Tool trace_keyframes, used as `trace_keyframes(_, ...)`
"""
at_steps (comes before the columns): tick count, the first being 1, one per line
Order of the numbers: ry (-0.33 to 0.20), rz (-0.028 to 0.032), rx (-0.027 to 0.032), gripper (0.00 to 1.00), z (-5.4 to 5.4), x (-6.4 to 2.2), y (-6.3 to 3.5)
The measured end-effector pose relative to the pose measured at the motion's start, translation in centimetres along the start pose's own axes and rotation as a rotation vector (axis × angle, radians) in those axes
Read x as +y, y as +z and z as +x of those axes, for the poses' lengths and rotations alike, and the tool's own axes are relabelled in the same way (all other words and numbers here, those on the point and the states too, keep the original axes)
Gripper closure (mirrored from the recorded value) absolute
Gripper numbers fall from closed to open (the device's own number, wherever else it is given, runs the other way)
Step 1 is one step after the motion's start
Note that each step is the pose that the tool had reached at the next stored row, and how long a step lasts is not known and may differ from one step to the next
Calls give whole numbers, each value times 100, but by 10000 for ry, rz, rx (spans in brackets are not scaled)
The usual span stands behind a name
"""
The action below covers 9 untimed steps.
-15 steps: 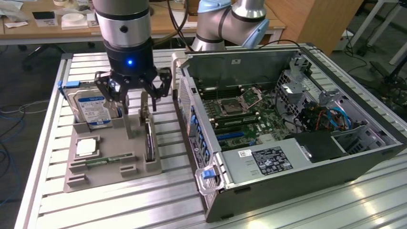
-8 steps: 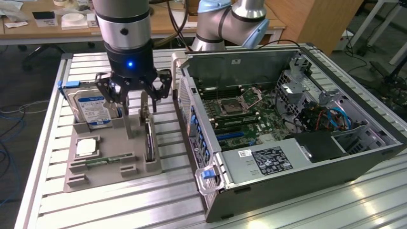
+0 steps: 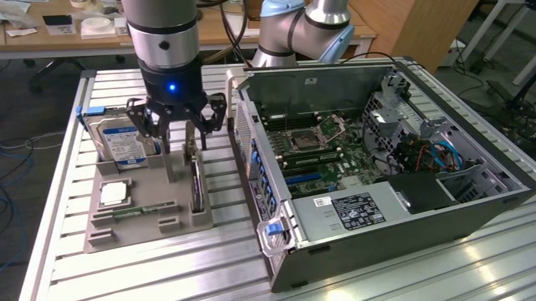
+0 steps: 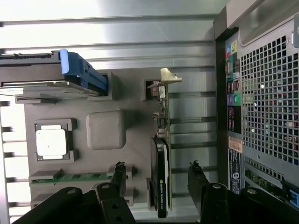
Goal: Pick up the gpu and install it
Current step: 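Pick up the gpu and move the gpu toward the slot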
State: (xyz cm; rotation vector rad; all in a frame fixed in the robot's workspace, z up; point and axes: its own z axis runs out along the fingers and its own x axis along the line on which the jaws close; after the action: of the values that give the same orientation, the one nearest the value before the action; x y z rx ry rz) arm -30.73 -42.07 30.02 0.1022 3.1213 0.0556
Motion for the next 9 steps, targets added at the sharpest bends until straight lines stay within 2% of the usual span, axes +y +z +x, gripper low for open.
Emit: trace_keyframes(9, -1, -1, -21, 35, 1, -2, 58)
